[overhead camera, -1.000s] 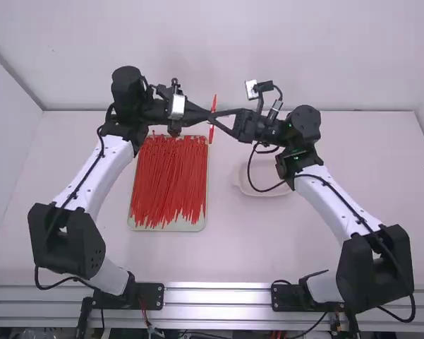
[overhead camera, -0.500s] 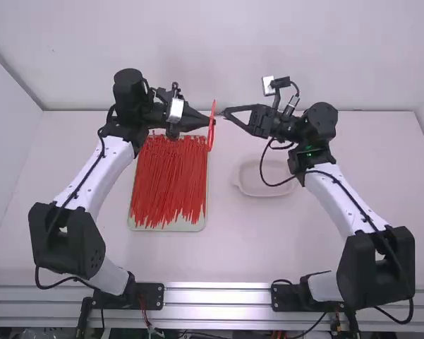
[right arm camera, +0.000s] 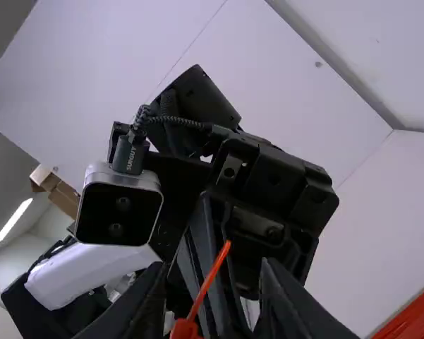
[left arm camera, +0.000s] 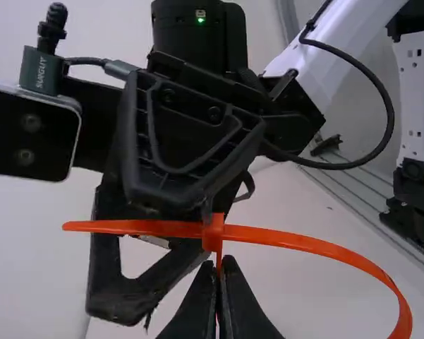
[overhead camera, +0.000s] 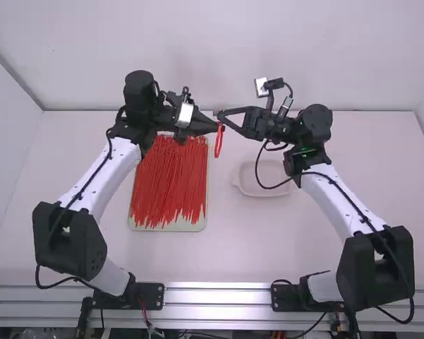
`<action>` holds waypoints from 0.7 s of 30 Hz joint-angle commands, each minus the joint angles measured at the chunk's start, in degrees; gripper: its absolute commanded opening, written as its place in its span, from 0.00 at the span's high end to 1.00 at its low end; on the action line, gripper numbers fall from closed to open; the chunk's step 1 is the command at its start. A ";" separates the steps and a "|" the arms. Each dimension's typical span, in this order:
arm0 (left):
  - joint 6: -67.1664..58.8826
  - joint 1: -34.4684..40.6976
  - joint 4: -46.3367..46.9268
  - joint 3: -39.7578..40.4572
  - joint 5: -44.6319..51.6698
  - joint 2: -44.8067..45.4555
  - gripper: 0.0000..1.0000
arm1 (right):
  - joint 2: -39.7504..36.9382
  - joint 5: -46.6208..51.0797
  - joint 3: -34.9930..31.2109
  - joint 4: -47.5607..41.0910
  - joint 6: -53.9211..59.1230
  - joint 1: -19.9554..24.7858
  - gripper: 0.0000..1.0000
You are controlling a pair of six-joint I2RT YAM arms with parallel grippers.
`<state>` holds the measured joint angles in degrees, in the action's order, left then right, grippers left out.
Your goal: Fasten the cable tie
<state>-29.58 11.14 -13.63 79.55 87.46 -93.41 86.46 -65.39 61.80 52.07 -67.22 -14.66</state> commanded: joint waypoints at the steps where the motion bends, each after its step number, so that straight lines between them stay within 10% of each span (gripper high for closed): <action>1: -0.26 0.13 -0.28 -0.85 1.46 0.24 0.98 | 0.07 0.26 1.57 0.33 -0.50 0.37 0.71; 4: -0.46 0.13 -0.26 -1.20 1.46 0.24 0.98 | 0.07 0.20 1.57 0.26 -0.50 0.35 1.00; 21: 0.22 0.09 0.44 -3.56 1.57 0.24 0.98 | 0.07 -0.13 1.57 0.70 -0.83 0.02 1.00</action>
<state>-29.58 11.09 -13.50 77.56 87.09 -93.43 86.48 -66.63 62.02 51.94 -67.66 -14.72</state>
